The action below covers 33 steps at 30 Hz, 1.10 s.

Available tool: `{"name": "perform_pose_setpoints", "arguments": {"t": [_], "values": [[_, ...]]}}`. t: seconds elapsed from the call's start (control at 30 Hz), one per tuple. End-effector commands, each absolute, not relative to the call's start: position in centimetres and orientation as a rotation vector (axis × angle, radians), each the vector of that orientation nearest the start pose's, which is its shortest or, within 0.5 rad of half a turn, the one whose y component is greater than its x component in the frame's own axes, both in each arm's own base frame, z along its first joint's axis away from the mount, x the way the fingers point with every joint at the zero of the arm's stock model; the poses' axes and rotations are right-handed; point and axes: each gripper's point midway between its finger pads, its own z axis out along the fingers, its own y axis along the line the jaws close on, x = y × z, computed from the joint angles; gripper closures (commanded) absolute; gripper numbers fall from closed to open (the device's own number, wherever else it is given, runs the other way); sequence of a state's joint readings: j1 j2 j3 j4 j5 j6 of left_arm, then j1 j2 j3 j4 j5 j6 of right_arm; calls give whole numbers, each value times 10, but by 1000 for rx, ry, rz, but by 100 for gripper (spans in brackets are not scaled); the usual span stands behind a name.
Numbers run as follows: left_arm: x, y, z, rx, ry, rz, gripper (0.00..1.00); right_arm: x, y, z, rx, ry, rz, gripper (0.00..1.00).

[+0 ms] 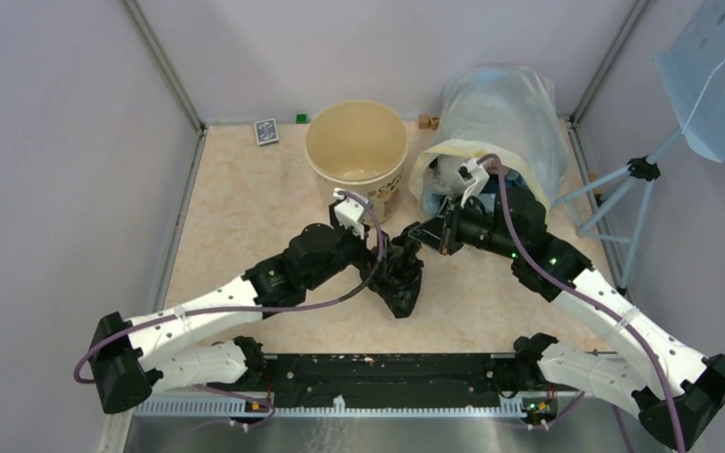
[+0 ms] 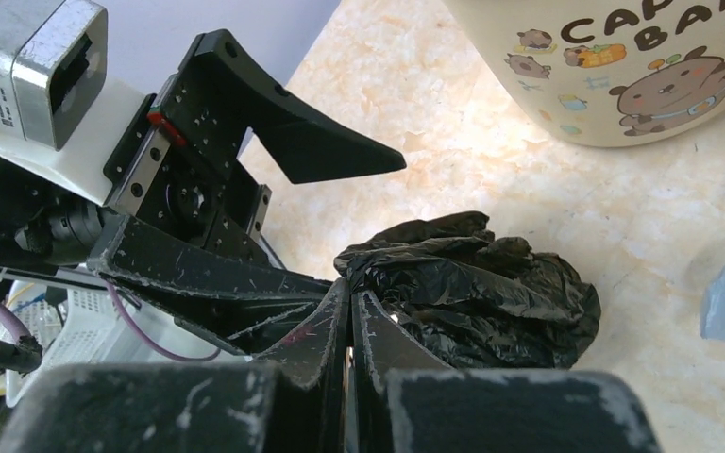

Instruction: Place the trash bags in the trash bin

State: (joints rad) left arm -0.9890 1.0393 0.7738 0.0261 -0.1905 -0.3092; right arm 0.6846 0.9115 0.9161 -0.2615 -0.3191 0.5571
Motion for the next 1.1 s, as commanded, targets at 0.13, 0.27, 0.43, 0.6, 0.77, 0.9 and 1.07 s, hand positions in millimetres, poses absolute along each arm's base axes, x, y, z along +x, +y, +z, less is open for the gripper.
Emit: {"name": "perform_pose_setpoints", "arguments": {"t": [0.13, 0.27, 0.43, 0.6, 0.77, 0.9, 1.07], "values": [[209, -324, 253, 753, 1542, -802, 4, 192, 267, 306, -476, 1866, 1162, 100], [213, -327, 257, 753, 1517, -795, 52, 195, 263, 308, -475, 1860, 1121, 95], [220, -326, 254, 676, 1638, -813, 100, 203, 243, 293, -439, 1910, 970, 44], [231, -310, 255, 482, 1774, -897, 100, 205, 213, 272, -376, 1922, 816, 21], [224, -306, 264, 410, 1800, -1012, 100, 194, 201, 248, -377, 1896, 810, 16], [219, -307, 278, 370, 1797, -1093, 100, 186, 204, 225, -380, 1898, 859, 15], [215, -306, 309, 315, 1763, -1165, 100, 180, 210, 204, -440, 1918, 886, 18]]}}
